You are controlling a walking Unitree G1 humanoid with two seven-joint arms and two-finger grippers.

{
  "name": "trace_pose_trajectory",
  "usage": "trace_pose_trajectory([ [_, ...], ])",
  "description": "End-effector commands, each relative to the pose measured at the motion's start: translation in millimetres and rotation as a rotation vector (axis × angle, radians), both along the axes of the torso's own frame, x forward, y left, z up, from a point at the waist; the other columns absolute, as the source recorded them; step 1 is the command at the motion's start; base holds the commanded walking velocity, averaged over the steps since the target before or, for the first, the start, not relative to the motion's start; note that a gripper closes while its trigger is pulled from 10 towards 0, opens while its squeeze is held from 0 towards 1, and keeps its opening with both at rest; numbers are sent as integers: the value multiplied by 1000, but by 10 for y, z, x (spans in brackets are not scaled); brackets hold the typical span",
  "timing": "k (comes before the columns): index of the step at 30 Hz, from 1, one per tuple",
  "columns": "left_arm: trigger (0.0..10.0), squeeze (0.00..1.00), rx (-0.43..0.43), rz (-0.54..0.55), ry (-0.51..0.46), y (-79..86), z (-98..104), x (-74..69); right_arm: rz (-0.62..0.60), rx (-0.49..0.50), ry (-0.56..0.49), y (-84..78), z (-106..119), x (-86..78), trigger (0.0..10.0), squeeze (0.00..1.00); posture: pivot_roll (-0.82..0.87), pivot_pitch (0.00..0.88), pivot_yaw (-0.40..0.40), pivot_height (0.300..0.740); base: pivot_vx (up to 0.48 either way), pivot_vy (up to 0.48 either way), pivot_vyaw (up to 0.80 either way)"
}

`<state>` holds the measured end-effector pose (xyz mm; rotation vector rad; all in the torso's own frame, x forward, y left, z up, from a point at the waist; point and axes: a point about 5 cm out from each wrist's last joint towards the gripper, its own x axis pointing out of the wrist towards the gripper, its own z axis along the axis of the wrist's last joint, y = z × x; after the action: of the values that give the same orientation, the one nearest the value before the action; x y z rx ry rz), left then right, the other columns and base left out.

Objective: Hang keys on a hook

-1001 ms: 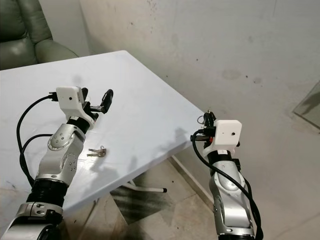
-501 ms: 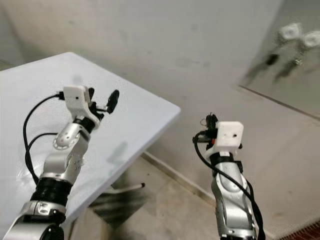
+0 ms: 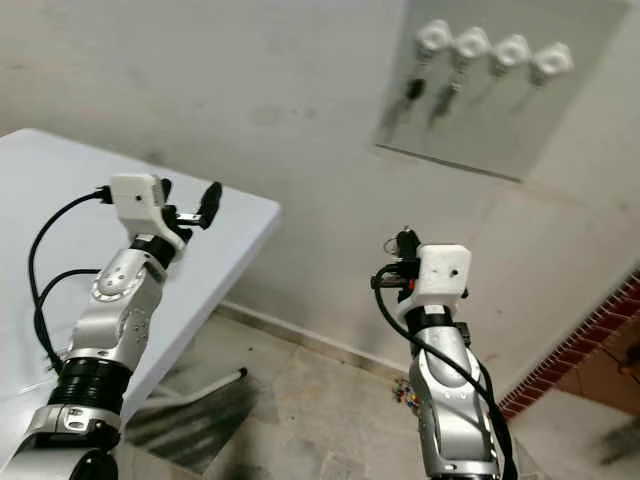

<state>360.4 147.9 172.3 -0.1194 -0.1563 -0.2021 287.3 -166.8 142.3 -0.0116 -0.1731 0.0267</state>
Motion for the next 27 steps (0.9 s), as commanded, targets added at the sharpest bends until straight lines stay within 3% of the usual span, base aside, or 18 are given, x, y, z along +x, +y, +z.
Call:
trace_pose_trajectory([
  [1, 10000, 0, 31, -2, 0, 5, 22, 4, -13, 6, -6, -4, 29, 14, 10000, 0, -8, 0, -38, 740, 0, 0, -744],
  [13, 10000, 0, 41, 5, -3, -50, -15, -39, -42, 11, -3, -15, 12, -15, 10000, 0, -19, 0, -27, 740, 0, 0, -737],
  [27, 10000, 0, 43, -68, 19, -199, -19, -2, -129, 47, -1, -103, -17, -147, 10000, 0, -96, 0, 32, 740, 0, 0, 0],
])
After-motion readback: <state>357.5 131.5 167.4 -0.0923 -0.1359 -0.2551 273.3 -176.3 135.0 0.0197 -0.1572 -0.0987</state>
